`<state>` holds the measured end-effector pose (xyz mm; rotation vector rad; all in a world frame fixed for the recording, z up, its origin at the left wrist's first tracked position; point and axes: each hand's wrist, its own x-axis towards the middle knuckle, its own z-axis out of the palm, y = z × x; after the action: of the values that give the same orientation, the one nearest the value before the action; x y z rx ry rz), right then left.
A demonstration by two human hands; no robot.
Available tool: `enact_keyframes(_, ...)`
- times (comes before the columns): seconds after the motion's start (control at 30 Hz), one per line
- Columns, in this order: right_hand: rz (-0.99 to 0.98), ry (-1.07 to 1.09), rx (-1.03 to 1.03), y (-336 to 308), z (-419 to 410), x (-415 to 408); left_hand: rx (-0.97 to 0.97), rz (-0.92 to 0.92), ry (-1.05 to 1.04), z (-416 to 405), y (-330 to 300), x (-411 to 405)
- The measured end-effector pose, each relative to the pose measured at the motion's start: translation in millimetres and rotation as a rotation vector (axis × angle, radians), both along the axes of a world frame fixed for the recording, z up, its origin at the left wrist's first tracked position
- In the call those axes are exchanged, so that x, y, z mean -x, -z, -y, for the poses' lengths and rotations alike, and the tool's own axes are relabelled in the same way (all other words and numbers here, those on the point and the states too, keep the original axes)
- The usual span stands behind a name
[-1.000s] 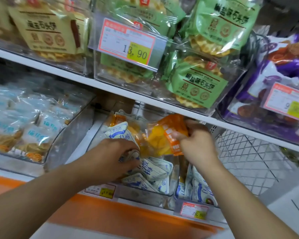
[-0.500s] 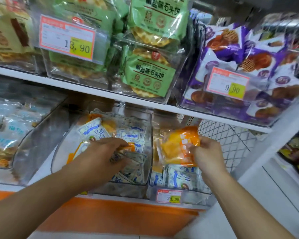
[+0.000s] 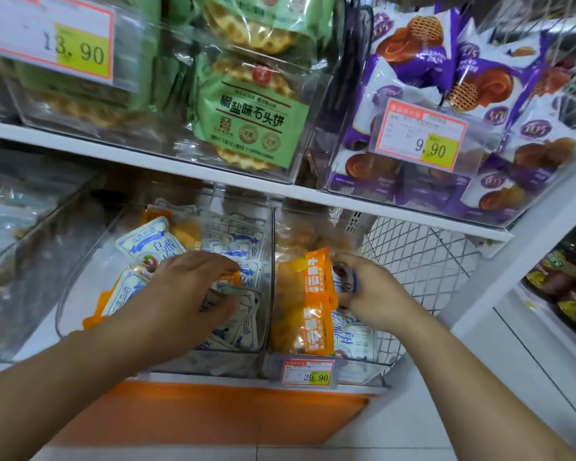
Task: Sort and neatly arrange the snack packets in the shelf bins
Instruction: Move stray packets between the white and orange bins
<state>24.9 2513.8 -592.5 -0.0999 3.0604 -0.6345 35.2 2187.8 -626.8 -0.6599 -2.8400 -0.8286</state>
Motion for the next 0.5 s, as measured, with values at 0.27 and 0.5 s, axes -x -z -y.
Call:
enact_keyframes(0.27,0.043,0.045,0.076,-11.6,3.1,-3.9,-0.016,-0.003,0.012,0.5,-2.3,-5.5)
enact_keyframes(0.5,0.192,0.056,0.022,-16.1,2.1,-2.8,-0.011,-0.013,0.010,1.8,0.1,-7.7)
